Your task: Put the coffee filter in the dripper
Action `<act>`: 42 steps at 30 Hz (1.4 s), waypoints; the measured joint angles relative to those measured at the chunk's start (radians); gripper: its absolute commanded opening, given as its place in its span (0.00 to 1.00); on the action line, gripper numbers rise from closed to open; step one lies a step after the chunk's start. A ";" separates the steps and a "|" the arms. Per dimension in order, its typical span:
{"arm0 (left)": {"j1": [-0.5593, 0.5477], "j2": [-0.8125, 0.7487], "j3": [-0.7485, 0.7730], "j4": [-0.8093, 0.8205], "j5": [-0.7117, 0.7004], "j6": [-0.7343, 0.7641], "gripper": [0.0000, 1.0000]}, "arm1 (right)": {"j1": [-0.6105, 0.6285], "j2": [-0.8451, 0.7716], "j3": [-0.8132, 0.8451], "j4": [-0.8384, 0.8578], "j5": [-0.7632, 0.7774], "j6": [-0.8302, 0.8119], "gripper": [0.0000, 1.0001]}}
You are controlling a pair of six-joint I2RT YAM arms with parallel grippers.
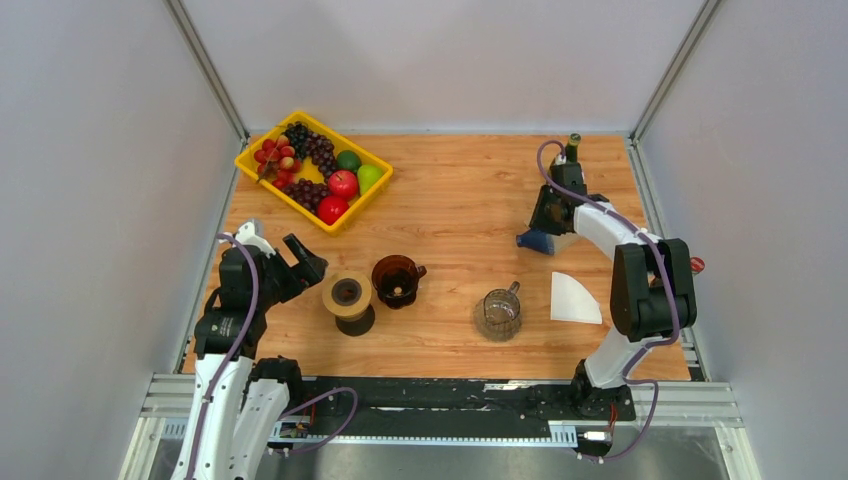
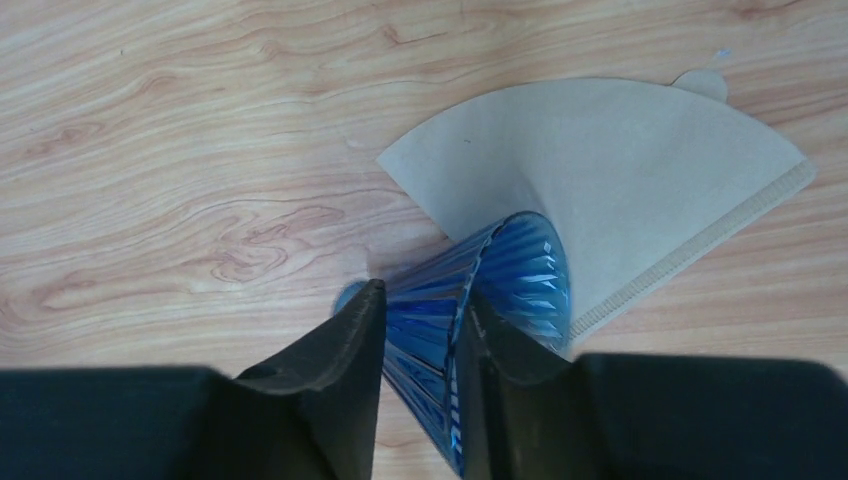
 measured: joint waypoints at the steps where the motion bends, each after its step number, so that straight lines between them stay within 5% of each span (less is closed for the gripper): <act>1: 0.000 0.000 0.000 0.000 0.000 0.000 1.00 | 0.000 0.000 -0.007 0.006 0.000 0.008 0.25; 12: 0.000 0.000 0.000 0.000 0.003 0.000 1.00 | 0.000 -0.006 -0.013 0.049 -0.012 0.042 0.01; 26: 0.000 0.000 0.000 0.000 -0.008 0.006 1.00 | 0.070 -0.217 -0.037 0.031 -0.068 -0.083 0.00; 42: 0.000 0.010 0.068 -0.045 -0.111 0.016 1.00 | 0.735 -0.423 0.045 0.097 0.060 -0.628 0.00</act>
